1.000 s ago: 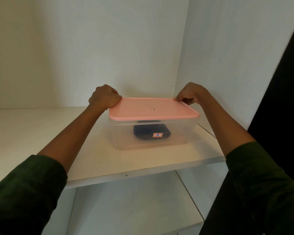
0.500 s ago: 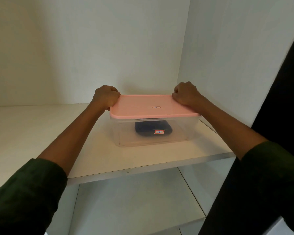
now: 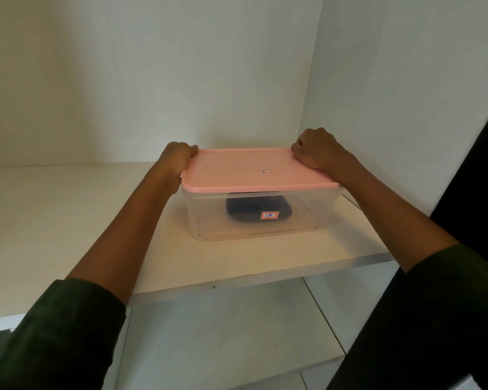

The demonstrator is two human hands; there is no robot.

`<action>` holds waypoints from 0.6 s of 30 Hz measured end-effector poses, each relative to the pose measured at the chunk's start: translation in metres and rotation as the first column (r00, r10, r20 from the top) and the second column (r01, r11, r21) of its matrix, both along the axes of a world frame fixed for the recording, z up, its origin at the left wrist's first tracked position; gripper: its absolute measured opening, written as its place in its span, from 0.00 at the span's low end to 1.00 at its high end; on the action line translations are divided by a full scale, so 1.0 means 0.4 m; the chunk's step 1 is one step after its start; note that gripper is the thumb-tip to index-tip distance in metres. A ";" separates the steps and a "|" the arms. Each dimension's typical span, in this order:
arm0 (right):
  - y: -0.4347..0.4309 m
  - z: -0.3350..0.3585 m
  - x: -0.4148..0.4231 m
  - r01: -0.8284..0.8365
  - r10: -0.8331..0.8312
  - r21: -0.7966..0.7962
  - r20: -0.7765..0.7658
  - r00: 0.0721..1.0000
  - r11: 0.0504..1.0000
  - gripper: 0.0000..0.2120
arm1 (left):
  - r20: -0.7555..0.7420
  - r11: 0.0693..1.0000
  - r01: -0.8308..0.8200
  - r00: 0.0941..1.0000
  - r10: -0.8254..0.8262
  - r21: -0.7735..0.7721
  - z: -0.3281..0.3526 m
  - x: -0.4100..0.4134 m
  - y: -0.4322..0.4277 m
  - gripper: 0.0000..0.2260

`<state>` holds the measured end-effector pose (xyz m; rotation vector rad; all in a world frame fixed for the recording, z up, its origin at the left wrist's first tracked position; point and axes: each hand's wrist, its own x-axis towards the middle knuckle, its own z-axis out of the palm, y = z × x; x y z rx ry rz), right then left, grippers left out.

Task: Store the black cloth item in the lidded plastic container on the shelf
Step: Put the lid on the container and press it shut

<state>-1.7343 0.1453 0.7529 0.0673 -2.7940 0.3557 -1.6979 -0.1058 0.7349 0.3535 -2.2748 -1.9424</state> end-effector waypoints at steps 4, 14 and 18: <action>-0.003 0.001 0.018 -0.001 0.001 0.015 -0.005 1.000 1.000 0.18 | -0.045 0.997 -0.041 0.998 0.038 -0.072 -0.005 0.002 -0.003 0.13; -0.003 0.069 0.160 -0.094 0.087 -0.235 -0.040 0.995 0.967 0.21 | -0.313 0.780 0.008 0.913 -0.261 -0.625 0.081 0.192 0.015 0.25; -0.019 0.033 0.239 -0.141 0.149 -0.107 0.071 0.986 0.984 0.24 | -0.103 0.617 0.293 0.845 -0.524 -0.730 0.046 0.259 0.001 0.37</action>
